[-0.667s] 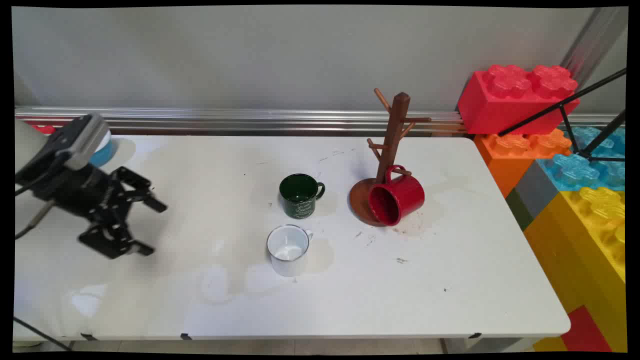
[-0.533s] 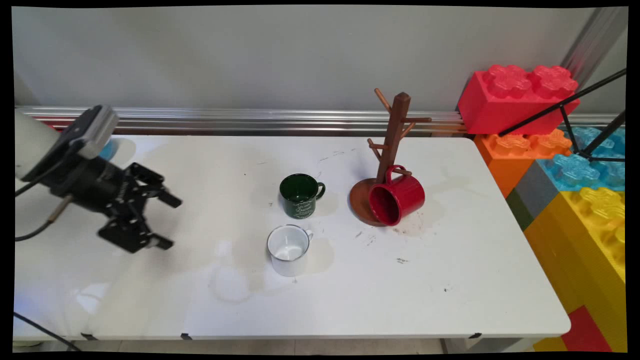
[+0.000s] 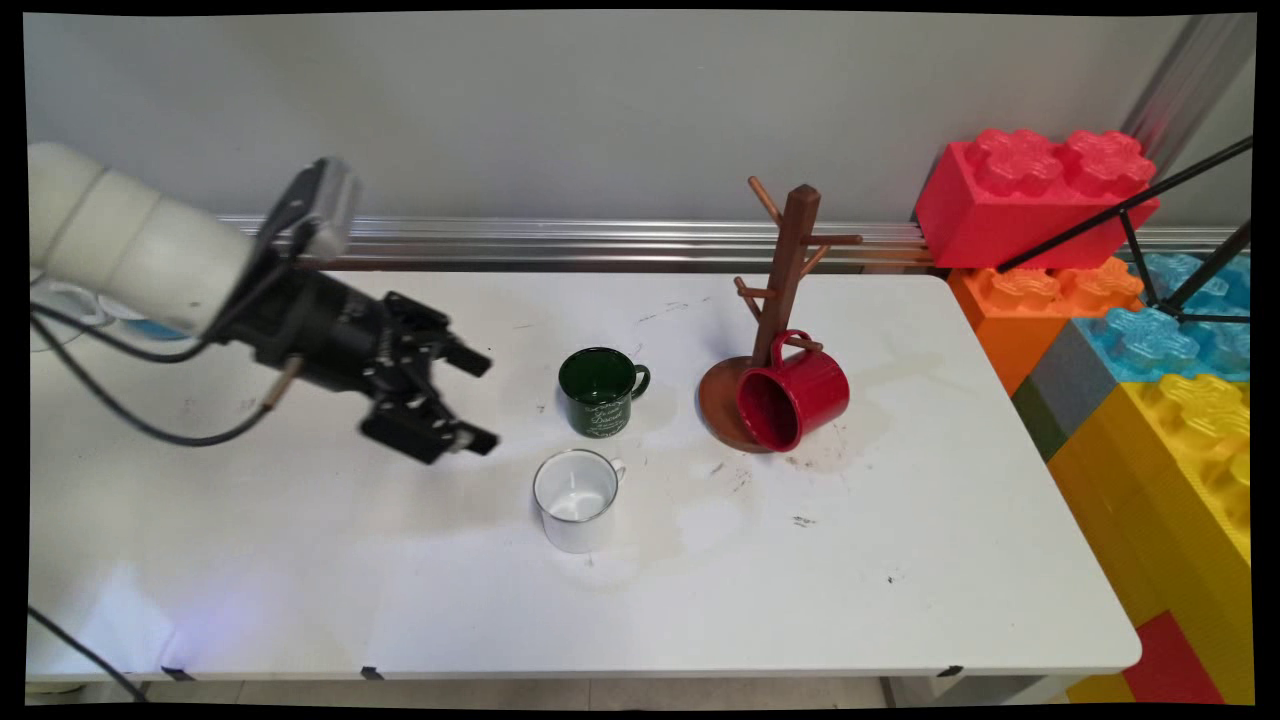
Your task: Pick up the red mug from the rack
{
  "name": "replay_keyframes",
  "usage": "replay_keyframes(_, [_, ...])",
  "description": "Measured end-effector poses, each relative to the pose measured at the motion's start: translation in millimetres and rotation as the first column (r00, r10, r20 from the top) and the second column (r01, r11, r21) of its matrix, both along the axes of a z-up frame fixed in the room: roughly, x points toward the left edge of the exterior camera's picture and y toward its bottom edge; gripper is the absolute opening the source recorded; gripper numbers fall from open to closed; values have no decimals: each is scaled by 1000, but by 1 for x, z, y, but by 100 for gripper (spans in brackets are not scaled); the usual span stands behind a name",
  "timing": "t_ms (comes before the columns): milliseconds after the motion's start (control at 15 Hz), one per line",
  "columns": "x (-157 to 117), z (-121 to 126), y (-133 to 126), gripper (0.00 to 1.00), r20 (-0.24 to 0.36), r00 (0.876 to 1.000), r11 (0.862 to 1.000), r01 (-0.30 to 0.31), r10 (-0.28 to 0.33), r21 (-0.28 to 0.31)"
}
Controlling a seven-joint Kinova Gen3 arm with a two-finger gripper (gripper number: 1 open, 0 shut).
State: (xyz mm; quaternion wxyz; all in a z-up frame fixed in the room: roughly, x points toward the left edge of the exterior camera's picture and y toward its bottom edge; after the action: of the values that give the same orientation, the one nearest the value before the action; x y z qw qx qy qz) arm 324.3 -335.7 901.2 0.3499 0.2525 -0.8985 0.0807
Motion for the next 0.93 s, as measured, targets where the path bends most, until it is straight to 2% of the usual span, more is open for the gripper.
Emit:
replay_keyframes(200, [-28, 3, -7, 100, -9, 1000, 1000, -23, 23, 2])
replay_keyframes(467, [-71, 2, -14, 100, -1, 997, 996, -83, 83, 21])
replay_keyframes(933, [-128, -19, -26, 100, -11, 982, 980, -189, 190, 65])
